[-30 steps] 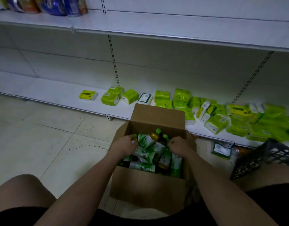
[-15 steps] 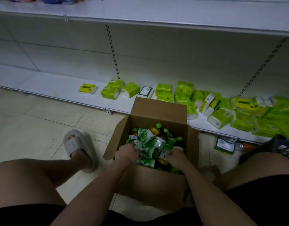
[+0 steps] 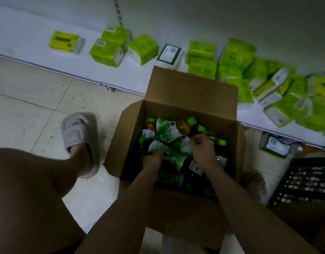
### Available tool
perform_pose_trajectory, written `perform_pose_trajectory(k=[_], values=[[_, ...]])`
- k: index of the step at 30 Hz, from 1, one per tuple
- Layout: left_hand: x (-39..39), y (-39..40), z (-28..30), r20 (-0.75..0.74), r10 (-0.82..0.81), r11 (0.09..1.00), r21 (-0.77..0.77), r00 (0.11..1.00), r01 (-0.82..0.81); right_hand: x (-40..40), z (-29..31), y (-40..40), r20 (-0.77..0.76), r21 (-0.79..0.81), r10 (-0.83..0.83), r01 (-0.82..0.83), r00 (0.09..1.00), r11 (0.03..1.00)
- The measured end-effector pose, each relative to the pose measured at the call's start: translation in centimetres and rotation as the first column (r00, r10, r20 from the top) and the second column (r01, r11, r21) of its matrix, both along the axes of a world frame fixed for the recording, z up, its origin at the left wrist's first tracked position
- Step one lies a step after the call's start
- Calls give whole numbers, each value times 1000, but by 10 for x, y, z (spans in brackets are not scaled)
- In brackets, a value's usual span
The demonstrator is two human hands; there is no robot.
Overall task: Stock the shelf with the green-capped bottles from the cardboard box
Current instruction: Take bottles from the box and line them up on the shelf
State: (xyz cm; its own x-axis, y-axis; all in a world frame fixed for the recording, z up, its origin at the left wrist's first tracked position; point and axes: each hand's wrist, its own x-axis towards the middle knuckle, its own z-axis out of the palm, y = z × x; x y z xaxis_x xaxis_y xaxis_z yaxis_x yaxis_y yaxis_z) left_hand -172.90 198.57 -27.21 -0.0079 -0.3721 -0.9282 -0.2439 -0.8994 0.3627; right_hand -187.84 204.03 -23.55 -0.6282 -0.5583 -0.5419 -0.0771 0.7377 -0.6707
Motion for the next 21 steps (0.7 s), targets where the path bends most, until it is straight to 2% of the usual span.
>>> perform_pose_trajectory(k=[2,5,9,13,16,21], values=[[-11,-7,-13,-48,81,996,41,996,-79,-5,-10,-23,37,-35,-75,76,997,997],[-29,-13,-30,-50,102,994,35,994,-100,-8,-25,-47,43,-77,-181,184,983,980],[-40,-20,-33,-5,98,995,-35,995,-98,-6,-44,-61,51,-94,-185,189,981,977],[-29,-40,-19,100,-109,969,-211,989,128,-2,-46,-66,65,-88,-171,176,983,980],[-22,-61,-2,211,-323,876,-304,923,376,5,-39,-77,56,-98,-72,78,996,992],[-17,-94,12,333,-440,737,-398,834,547,20,-44,-96,-9,-54,52,-52,999,997]])
